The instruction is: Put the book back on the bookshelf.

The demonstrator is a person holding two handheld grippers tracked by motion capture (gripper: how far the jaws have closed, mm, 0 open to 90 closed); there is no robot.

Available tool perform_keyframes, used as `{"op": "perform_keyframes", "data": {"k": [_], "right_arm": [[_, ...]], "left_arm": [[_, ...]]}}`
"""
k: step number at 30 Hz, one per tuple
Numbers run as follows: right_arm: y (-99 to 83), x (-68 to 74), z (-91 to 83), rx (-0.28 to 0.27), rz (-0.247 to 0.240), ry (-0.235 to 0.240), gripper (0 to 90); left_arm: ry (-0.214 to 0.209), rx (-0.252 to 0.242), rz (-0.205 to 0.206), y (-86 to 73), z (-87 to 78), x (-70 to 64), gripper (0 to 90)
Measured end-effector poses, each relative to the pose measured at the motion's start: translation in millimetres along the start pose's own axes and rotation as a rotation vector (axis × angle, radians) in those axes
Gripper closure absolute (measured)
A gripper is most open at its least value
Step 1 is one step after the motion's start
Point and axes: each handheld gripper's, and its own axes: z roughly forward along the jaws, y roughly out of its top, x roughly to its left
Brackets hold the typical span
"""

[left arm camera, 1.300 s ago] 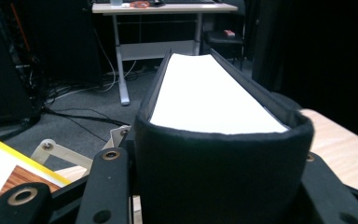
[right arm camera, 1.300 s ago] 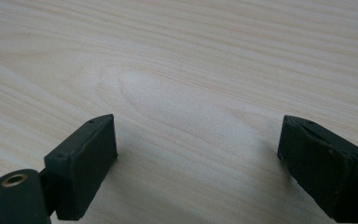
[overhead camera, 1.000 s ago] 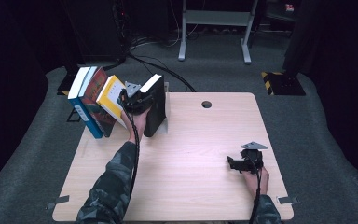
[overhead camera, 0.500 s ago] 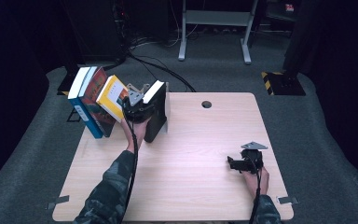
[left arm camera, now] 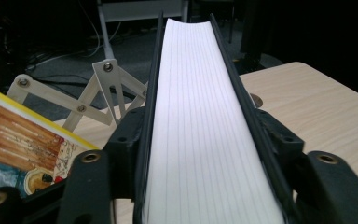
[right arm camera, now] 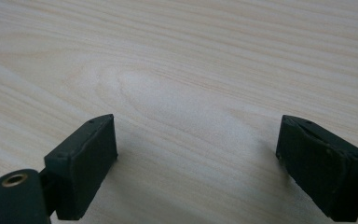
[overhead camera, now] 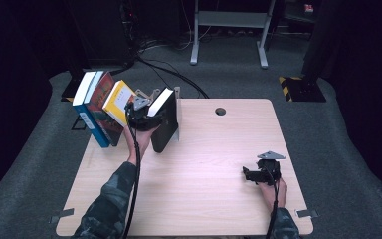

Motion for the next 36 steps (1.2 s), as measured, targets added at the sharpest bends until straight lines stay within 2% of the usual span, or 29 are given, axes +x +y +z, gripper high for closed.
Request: {"op": "perform_keyframes", "data": {"k": [4,6,8,9,12,14,15,16,22,25,28,29,31,36], "right_arm": [[-0.2,-0.7,-0.1,0.001,-0.007,0.001,11.4],[-0.1,-0.6,-0.1,0.001,-0.007,0.001,11.4],[-0.1,-0.7,-0.1,0.001,-0.007,0.001,11.4],[-0.1,-0.7,-0.1,0.001,-0.006,0.001,11.4],[-0.2,-0.4,-0.3,0.003,-0.001,0.002,11.7],[-0.1,0.0,-0.2,0.0,0.005,0.004,11.7],[-0.1,-0.1,-0.2,0.0,0.005,0.004,11.8],[0.0,0.0,-0.2,0.0,0.005,0.004,11.8],[-0.1,-0.1,-0.2,0.0,0.005,0.004,11.8],[0.0,-0.1,-0.1,0.0,0.005,0.004,11.9],[-0.1,-0.3,-0.1,0.001,0.002,0.004,12.0],[0.0,-0.3,0.0,0.0,0.003,0.004,12.1],[0.0,-0.4,-0.2,0.001,0.001,0.005,12.1],[0.0,-0.3,-0.2,0.0,0.003,0.005,12.2]], "left_arm": [[-0.018,0.053,0.015,13.2,5.8,3.5,28.4],[-0.042,0.088,0.032,17.9,9.5,3.8,27.1],[-0.049,0.097,0.048,20.5,13.2,1.9,27.4],[-0.054,0.113,0.068,21.6,14.6,1.2,29.5],[-0.043,0.128,0.07,24.9,18.4,1.2,32.9],[-0.025,0.128,0.062,26.5,19.7,2.4,42.1],[-0.002,0.129,0.064,27.2,19.5,2.0,47.7],[-0.006,0.128,0.064,27.3,19.5,2.6,52.2],[0.049,0.115,0.02,26.9,19.3,-0.4,54.2],[0.079,0.078,-0.033,25.8,21.7,1.5,54.3],[0.093,0.068,-0.079,27.6,25.8,2.8,54.3],[0.091,0.077,-0.081,28.7,26.9,4.1,54.3],[0.091,0.067,-0.123,29.8,30.5,4.3,54.3],[0.12,0.055,-0.165,33.2,38.9,5.1,54.2]]}}
